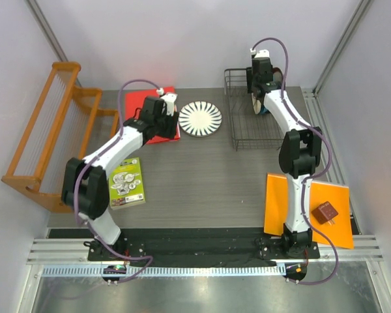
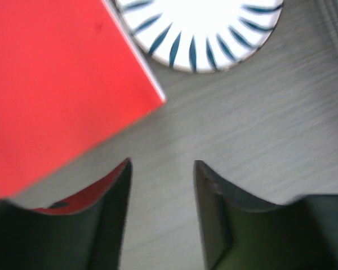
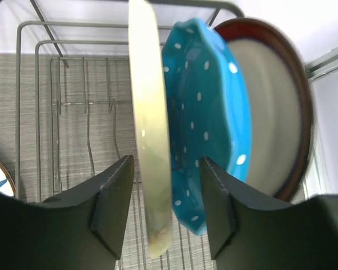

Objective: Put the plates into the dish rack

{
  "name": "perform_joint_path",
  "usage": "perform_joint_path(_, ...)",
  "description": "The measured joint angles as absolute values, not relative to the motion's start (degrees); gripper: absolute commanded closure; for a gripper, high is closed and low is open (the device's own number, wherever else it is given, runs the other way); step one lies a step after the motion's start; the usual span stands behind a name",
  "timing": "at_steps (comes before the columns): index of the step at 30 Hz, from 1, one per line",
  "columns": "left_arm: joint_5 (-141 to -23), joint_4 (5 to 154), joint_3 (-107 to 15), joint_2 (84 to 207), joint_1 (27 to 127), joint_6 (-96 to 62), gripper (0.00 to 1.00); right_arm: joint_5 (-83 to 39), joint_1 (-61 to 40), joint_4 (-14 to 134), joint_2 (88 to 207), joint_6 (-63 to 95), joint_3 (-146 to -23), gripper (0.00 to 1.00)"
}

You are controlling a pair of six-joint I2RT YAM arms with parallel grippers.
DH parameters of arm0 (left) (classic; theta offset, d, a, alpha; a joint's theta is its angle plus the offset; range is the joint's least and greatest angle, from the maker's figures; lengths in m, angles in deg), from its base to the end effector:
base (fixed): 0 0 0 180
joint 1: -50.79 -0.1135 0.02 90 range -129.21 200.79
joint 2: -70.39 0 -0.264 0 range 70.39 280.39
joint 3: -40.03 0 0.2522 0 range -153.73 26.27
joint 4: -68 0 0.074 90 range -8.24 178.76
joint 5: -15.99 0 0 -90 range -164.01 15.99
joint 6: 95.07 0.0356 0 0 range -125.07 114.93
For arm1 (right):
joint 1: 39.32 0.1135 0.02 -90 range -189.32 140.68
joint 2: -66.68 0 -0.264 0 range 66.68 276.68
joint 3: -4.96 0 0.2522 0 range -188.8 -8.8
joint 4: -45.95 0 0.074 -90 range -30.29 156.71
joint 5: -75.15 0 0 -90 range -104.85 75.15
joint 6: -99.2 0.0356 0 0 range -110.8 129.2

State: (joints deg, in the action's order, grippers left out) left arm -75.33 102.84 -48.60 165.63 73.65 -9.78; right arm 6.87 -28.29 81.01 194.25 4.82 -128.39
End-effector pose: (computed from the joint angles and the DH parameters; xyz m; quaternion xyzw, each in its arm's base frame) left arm 0.3469 -0.1471 0.2748 0.1484 0.8994 -0.1082 0.3967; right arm 0.5181 0.0876 0.2958 -0.0192 0.8525 -0.1335 0.5050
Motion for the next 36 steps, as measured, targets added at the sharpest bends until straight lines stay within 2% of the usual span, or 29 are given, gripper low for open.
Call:
perform_joint_path(1, -76.6, 102.0, -50.7, 167.8, 73.6, -9.5, 0.72, 6.8, -28.3, 81.1, 193.9, 4.8, -128.4, 0.38)
perform_joint_path(2, -77.6, 101.3, -52.2, 169.6, 73.6, -9.8, 0.87, 6.8, -28.2, 81.2, 193.5, 4.8, -128.4, 0.35)
perform_joint_path(3, -79.4, 100.8, -54.7, 172.1, 73.6, -9.5, 0.91, 6.6, -28.2, 81.4, 192.7, 4.8, -128.3, 0.31)
perform_joint_path(5, -81.5, 99.6, -57.6, 175.7, 73.6, -10.2, 1.0, 6.6, -28.2, 82.0, 191.0, 5.0, -128.1, 0.28)
perform_joint_path(9, -84.9, 96.5, -62.0, 182.9, 73.6, -11.9, 1.0, 6.4, -27.9, 82.8, 184.2, 5.4, -125.4, 0.29)
perform_joint_path(15, -87.4, 93.7, -69.8, 195.2, 73.7, -15.0, 1.0, 3.3, -27.5, 82.6, 168.1, 6.8, -113.7, 0.27)
perform_joint_path(20, -87.5, 93.7, -74.8, 202.1, 74.3, -15.7, 1.0, 0.6, -27.1, 82.6, 160.7, 8.0, -105.0, 0.27)
perform_joint_path(28, -88.4, 94.0, -74.6, 202.5, 76.2, -18.9, 1.0, -2.8, -27.0, 85.5, 160.0, 10.2, -95.8, 0.27)
perform_joint_path(36, -90.0, 92.5, -63.7, 195.8, 78.9, -21.5, 1.0, -7.8, -26.9, 86.8, 156.9, 12.4, -90.6, 0.28)
